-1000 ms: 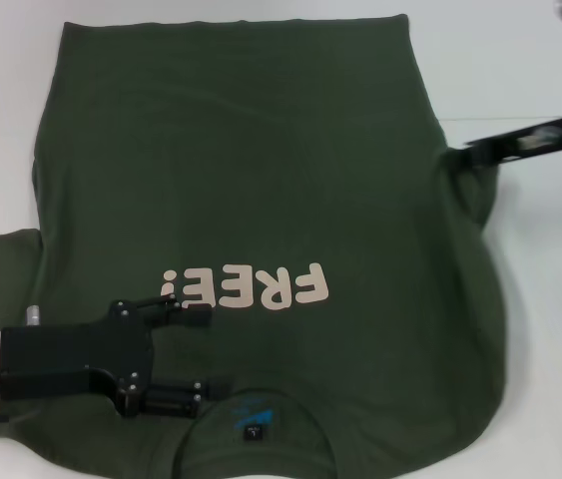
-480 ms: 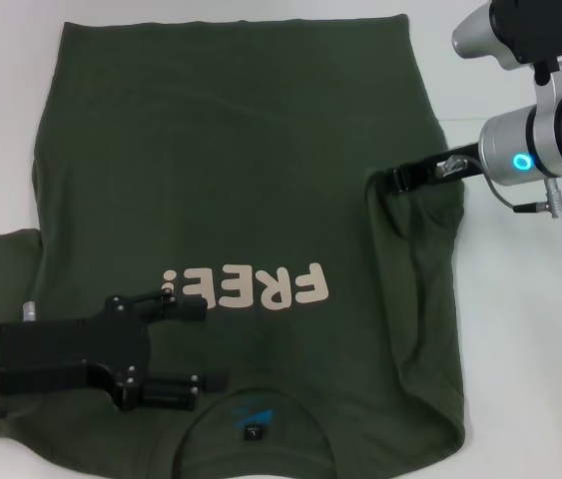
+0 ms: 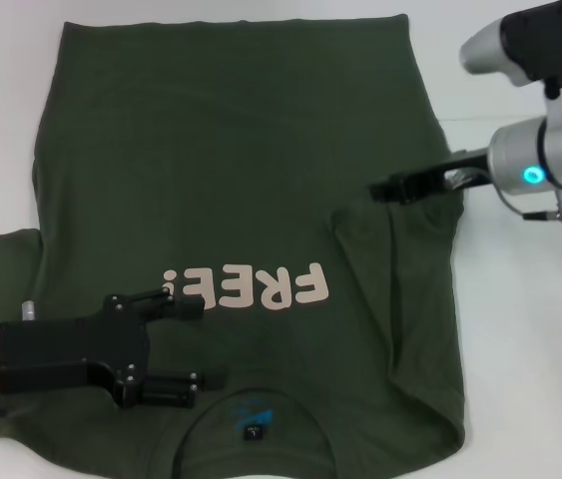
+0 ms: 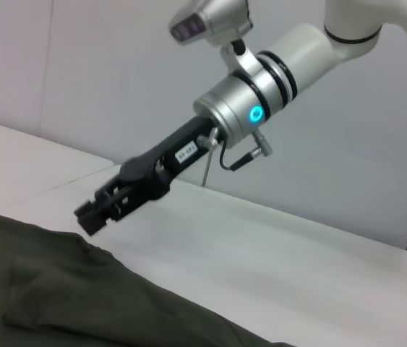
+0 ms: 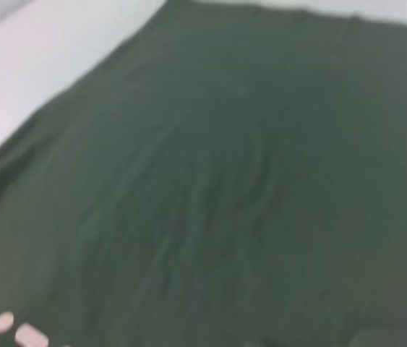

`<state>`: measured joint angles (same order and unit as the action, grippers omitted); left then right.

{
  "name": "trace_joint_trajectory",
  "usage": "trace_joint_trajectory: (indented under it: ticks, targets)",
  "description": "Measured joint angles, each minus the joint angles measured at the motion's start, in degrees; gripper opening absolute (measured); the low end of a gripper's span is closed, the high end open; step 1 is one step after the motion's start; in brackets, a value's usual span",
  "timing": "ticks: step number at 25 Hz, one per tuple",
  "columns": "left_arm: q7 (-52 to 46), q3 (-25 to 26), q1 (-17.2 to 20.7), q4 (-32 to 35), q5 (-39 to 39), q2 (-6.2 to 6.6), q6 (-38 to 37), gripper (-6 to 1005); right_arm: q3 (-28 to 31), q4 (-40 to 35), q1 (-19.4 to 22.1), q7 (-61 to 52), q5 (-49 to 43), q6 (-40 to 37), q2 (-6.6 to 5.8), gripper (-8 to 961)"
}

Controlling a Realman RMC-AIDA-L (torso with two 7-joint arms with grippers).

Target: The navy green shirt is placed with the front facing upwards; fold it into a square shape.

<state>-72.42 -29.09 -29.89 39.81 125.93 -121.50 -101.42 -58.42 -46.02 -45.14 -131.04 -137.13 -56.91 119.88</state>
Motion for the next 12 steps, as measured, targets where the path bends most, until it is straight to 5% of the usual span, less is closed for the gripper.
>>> trace_joint_trajectory:
  ticks: [8,12]
  targets:
    - [0.00,0.25,0.37,0.00,-0.24,-0.14,-0.01,934,-0.33,-7.30,5.26,4.36,5.58,-1.90,0.02,393]
    - [0.00,0.38,0.46,0.00,-0.35,-0.19,0.04,934,0.24,-8.98,8.87,11.43,11.91,-4.43,-0.12,586]
